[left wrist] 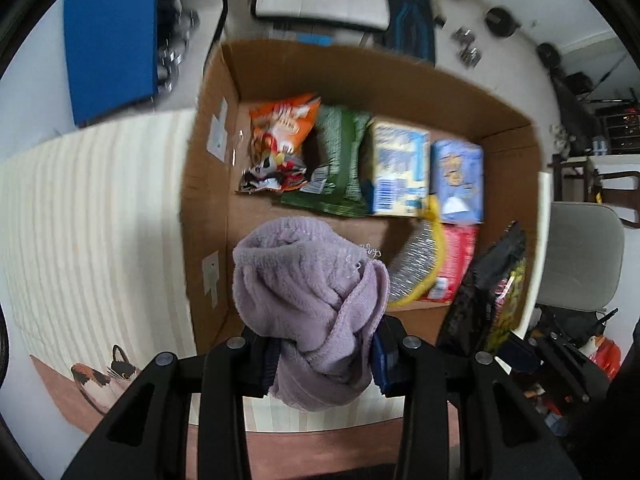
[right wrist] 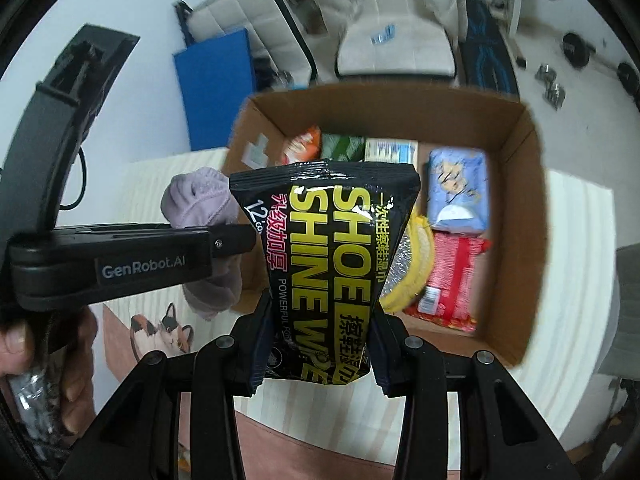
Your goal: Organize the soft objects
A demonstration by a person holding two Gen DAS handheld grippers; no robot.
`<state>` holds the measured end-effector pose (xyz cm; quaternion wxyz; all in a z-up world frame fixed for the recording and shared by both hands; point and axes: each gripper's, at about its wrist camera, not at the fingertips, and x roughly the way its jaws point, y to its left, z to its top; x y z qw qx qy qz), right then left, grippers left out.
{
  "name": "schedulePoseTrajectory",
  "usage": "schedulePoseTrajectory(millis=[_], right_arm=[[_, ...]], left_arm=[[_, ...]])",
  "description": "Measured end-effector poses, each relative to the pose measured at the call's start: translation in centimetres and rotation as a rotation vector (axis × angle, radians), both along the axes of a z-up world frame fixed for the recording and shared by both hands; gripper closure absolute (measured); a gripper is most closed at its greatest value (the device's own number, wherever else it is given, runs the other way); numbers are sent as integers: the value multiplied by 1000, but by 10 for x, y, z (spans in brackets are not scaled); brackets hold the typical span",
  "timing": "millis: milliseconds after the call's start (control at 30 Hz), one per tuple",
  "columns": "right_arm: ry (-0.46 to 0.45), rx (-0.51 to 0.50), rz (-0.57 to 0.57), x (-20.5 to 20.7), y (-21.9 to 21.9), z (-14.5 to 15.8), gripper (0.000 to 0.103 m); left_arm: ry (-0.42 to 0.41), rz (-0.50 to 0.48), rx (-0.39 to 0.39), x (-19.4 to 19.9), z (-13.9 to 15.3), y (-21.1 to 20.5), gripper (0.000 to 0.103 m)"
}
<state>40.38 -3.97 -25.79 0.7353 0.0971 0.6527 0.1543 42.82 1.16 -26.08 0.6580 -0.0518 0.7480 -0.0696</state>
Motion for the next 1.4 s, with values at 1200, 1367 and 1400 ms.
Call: schedulePoseTrajectory(millis=[1200, 1367, 1400], right_arm=[[153, -248, -14, 23, 2, -68, 0], [107, -285, -57, 0, -24, -60, 0], [103, -282, -66, -4, -28, -58, 0]], left_arm=[[5, -36, 70, -49, -39, 7, 4], [-75, 1, 66, -69, -25, 9, 3], [-86, 5, 69, -65, -26, 7, 3]])
